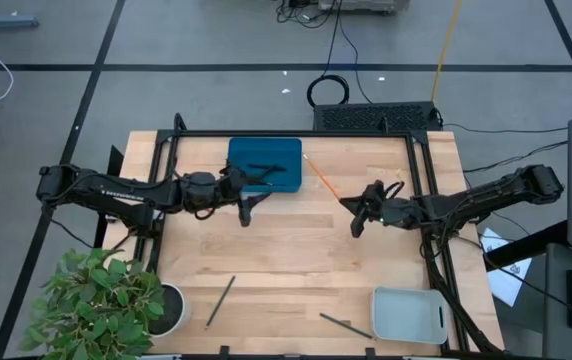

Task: Sort pens & pencils
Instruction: Put the yellow pencil into the gray bin

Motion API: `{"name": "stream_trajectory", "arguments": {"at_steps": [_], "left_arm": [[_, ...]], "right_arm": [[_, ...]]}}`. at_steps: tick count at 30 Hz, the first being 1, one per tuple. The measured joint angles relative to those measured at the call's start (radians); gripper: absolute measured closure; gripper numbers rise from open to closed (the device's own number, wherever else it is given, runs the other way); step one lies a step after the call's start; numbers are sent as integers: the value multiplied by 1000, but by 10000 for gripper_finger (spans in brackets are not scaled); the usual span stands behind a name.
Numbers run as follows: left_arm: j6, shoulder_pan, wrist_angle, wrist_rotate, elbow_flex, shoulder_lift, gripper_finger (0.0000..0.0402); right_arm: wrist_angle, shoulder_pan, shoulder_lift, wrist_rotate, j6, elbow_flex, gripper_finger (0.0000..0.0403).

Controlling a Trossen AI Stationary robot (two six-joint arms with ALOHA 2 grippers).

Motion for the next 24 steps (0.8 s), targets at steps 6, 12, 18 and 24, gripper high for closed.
{"name": "stream_trajectory", "arguments": {"at_steps": [6,12,18,24], "left_arm": [[-4,-4,40,217,0,-56,176],[60,-32,287,142,-54,-42,176],[79,-32,512,172,-136,-2,176],[78,-32,503,177,-140,0,176]], "right_arm": [[275,-19,5,-65,-249,1,402],[482,-21,44,-171,-417,2,402],[662,-26,180,-297,-486,2,402],[750,-28,256,-299,-506,1,402]]}}
